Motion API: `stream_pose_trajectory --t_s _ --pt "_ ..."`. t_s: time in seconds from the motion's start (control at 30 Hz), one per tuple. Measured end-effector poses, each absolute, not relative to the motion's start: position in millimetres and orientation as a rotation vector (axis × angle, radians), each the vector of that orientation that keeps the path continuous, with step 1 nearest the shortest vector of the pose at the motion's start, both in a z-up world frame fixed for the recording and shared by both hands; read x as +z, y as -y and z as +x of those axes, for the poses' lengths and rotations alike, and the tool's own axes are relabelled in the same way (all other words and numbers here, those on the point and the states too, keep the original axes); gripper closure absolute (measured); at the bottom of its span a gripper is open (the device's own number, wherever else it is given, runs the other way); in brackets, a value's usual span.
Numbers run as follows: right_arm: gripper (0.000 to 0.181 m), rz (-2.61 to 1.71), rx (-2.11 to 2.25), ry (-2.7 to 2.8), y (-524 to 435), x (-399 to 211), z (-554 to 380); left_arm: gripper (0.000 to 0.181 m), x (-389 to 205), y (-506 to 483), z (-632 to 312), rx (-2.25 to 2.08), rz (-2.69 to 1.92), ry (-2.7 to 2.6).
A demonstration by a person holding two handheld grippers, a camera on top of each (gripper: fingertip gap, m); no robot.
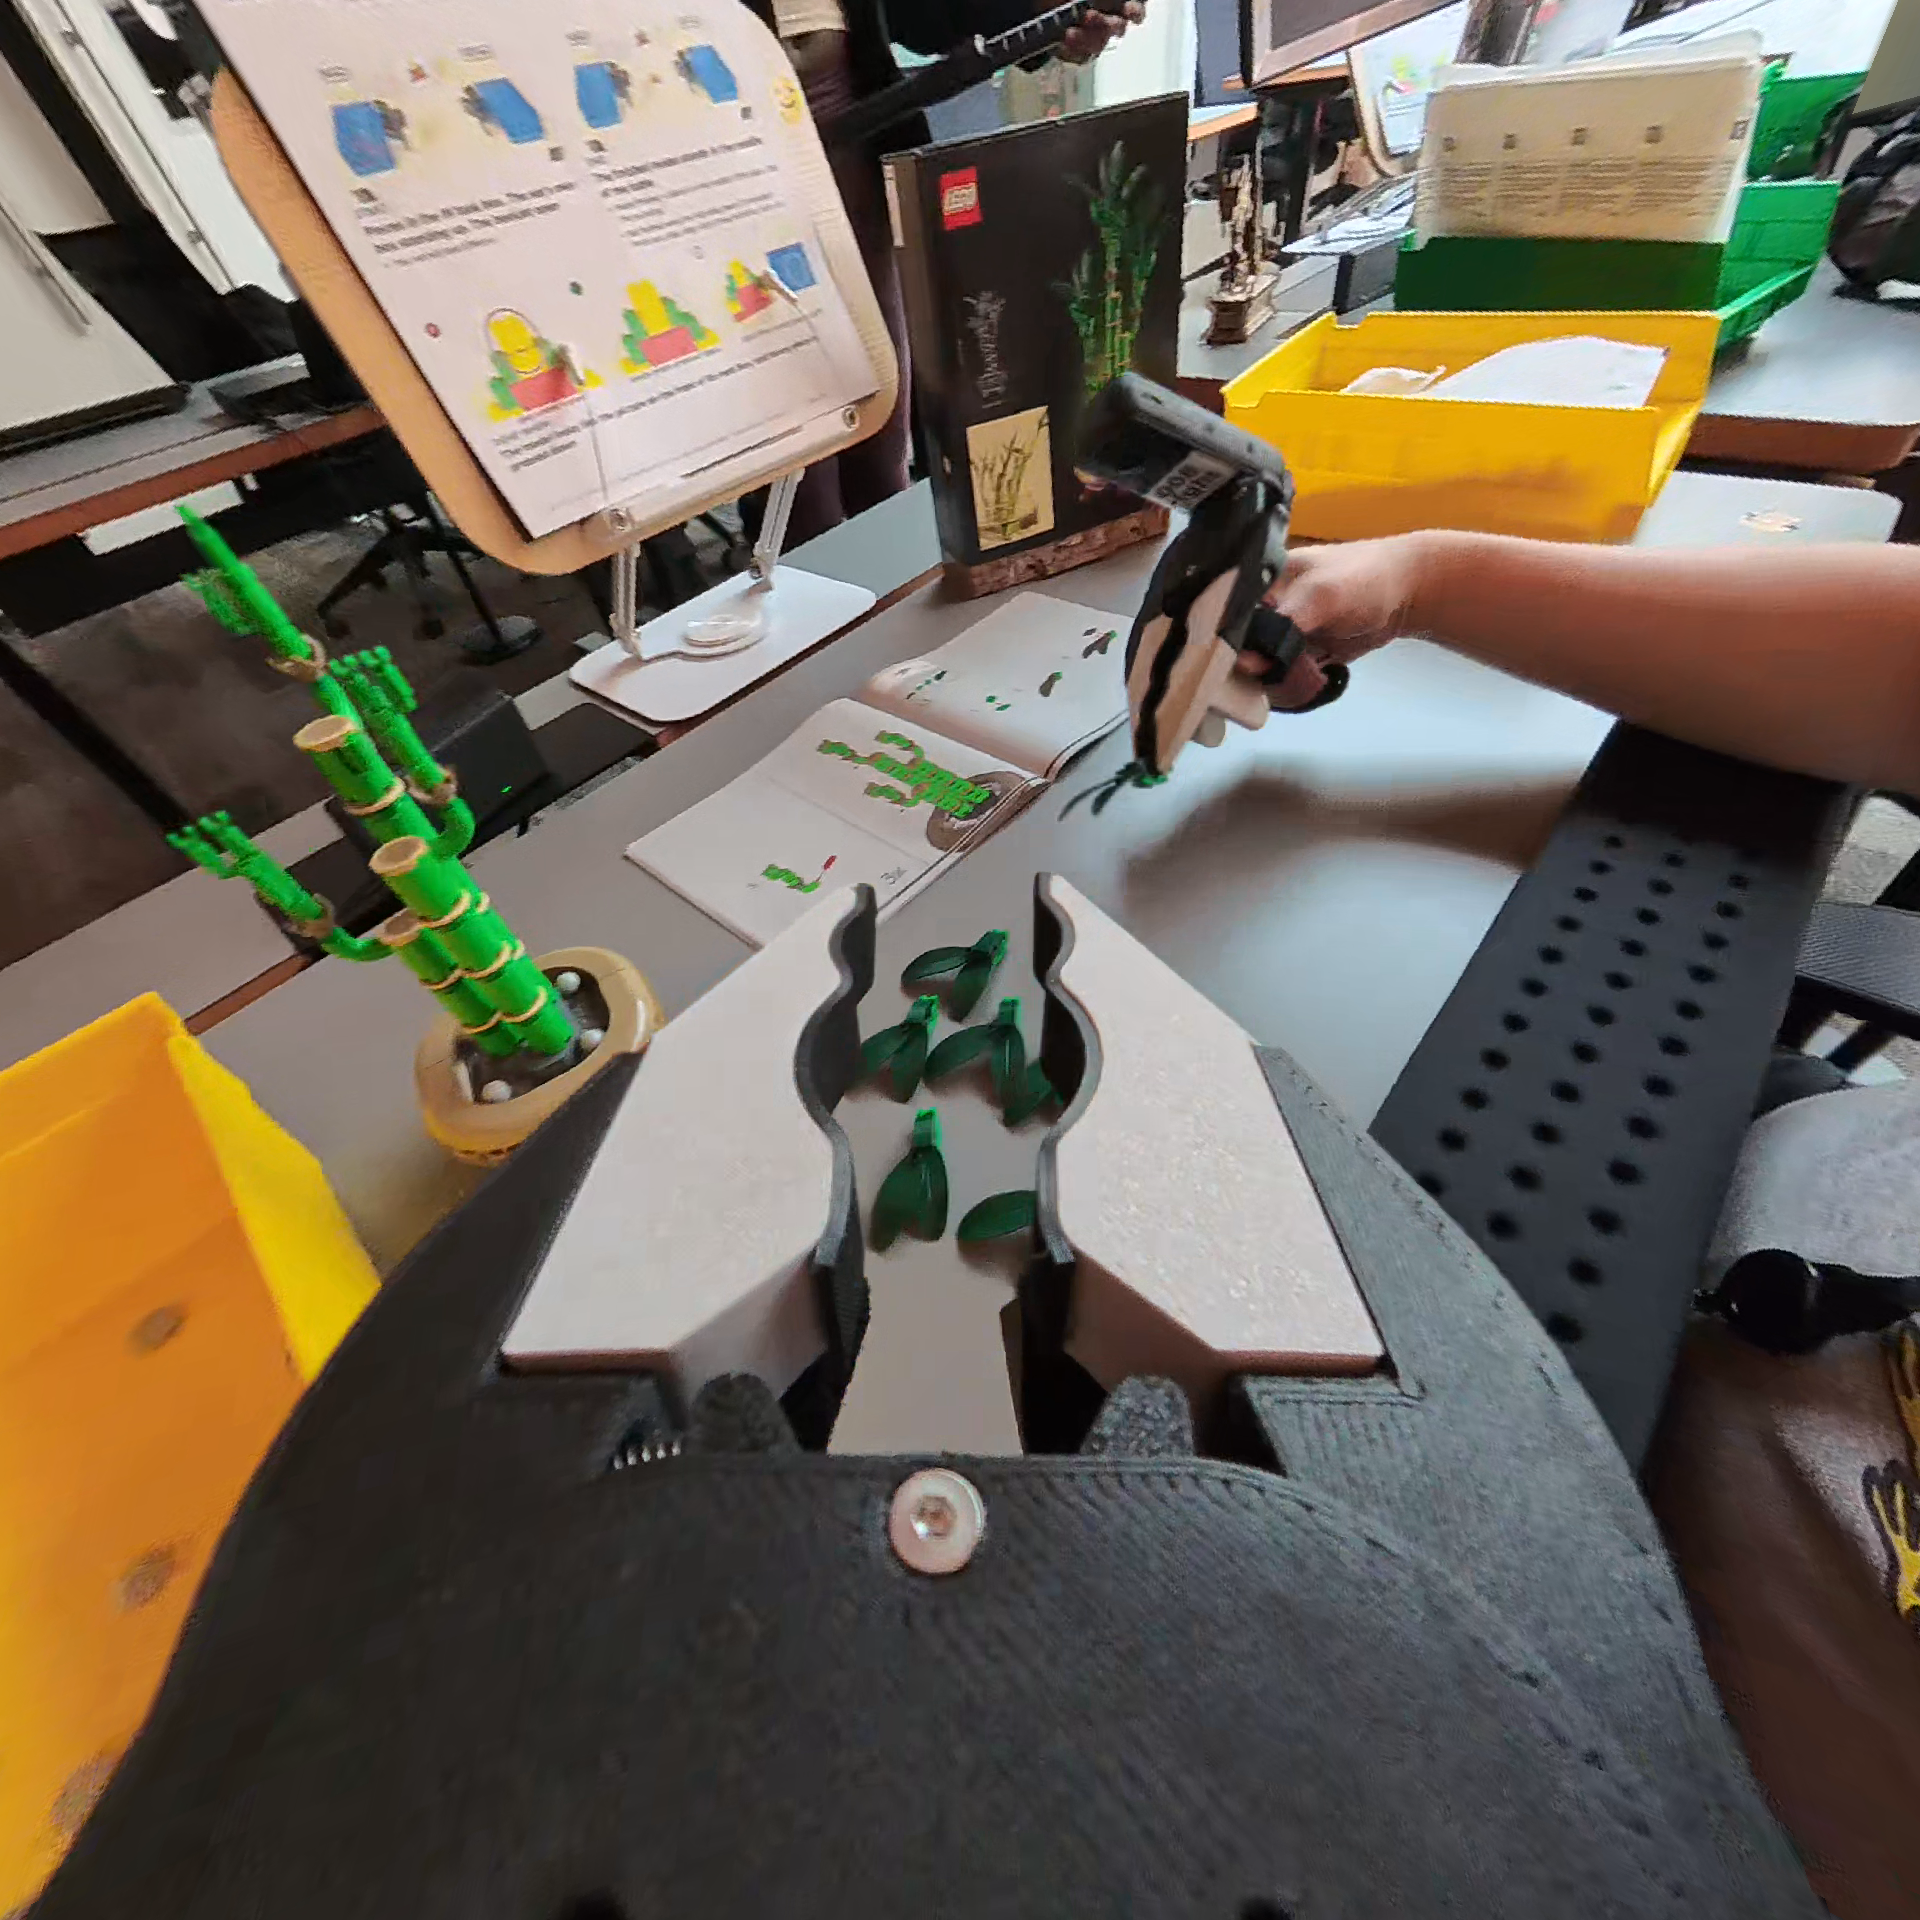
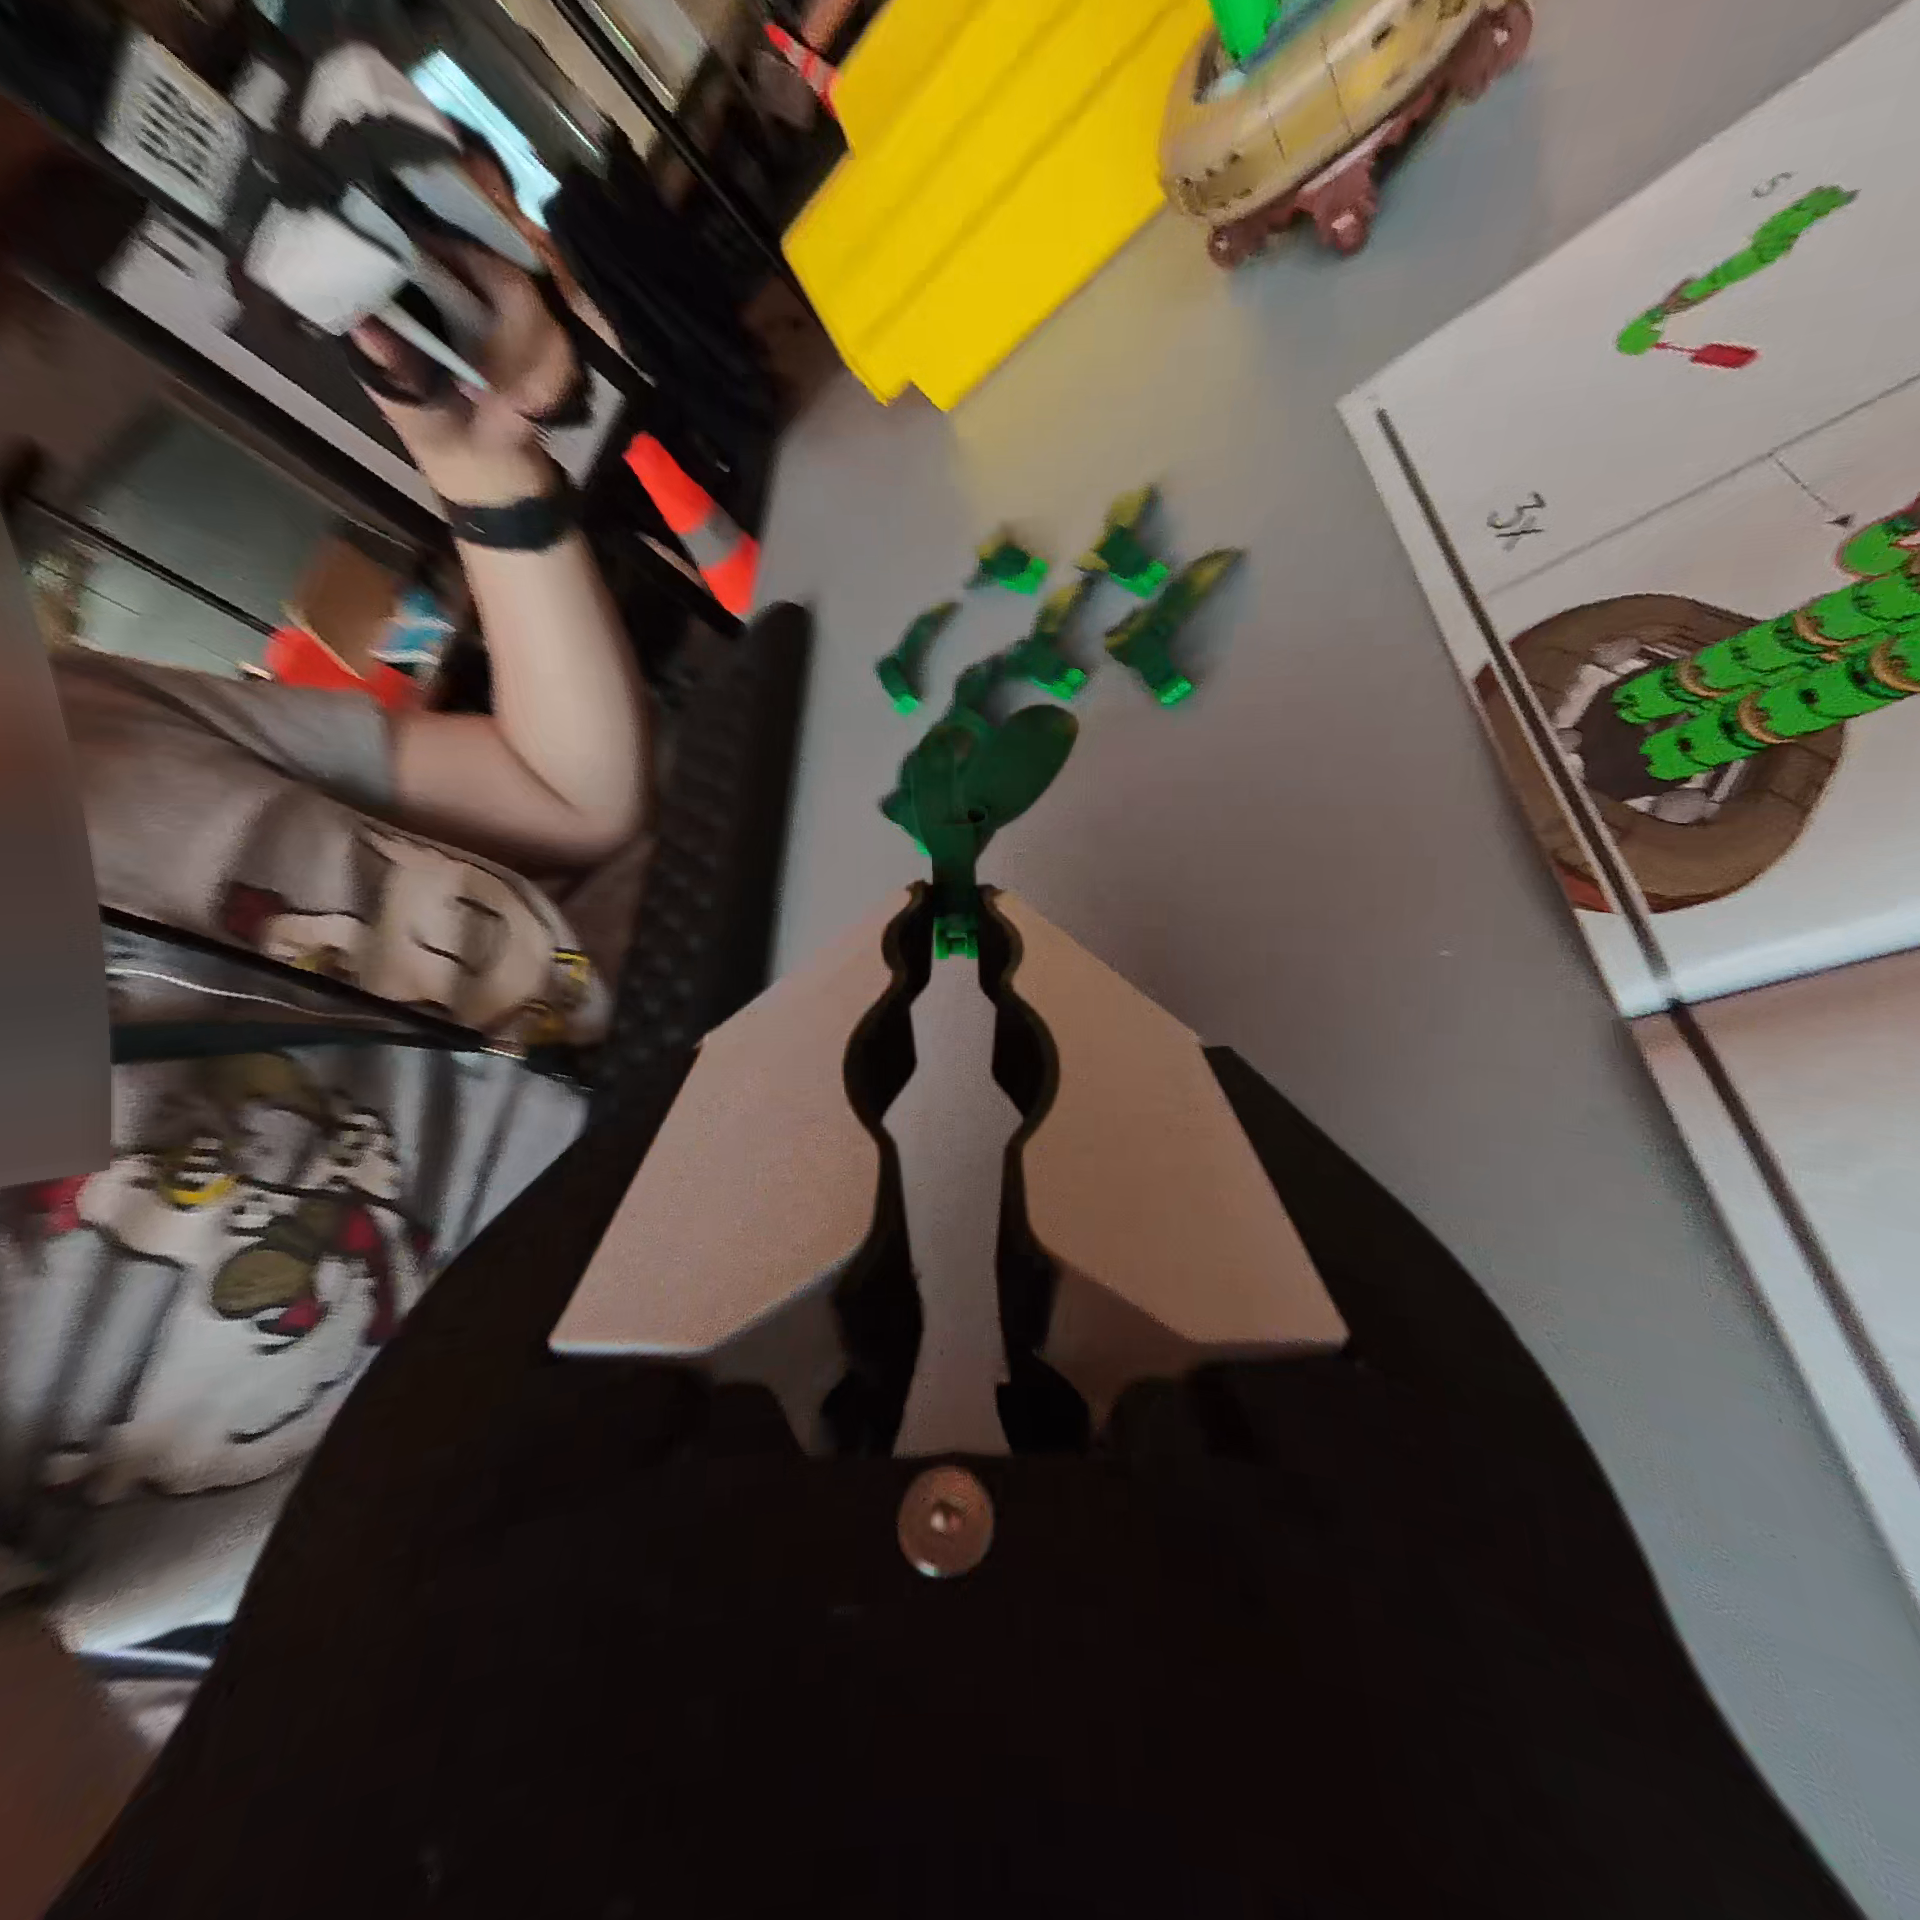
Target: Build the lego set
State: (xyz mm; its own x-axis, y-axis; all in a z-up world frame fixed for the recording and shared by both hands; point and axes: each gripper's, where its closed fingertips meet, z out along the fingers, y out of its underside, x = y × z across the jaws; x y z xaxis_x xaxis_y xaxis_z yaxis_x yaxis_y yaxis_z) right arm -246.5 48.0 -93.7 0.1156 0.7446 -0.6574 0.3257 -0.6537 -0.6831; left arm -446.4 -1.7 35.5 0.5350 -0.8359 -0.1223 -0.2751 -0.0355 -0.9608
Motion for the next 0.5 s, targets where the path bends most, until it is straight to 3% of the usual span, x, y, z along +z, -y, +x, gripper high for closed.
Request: stream_pose_trajectory --t_s 0.1,0.23,0.5 --pt "0.176 -1.996 1.643 1.02 -38 -72 -248 0.153 31 5 -413 -0.688 -1.563 -1.025" --pt "0.176 -1.917 1.694 1.109 -10 -43 -263 0.138 0 5 -350 -0.534 -1.456 -1.245" --pt "0.176 -1.932 1.735 1.156 11 -35 -265 0.15 -26 9 -271 -0.302 -1.205 -1.491"
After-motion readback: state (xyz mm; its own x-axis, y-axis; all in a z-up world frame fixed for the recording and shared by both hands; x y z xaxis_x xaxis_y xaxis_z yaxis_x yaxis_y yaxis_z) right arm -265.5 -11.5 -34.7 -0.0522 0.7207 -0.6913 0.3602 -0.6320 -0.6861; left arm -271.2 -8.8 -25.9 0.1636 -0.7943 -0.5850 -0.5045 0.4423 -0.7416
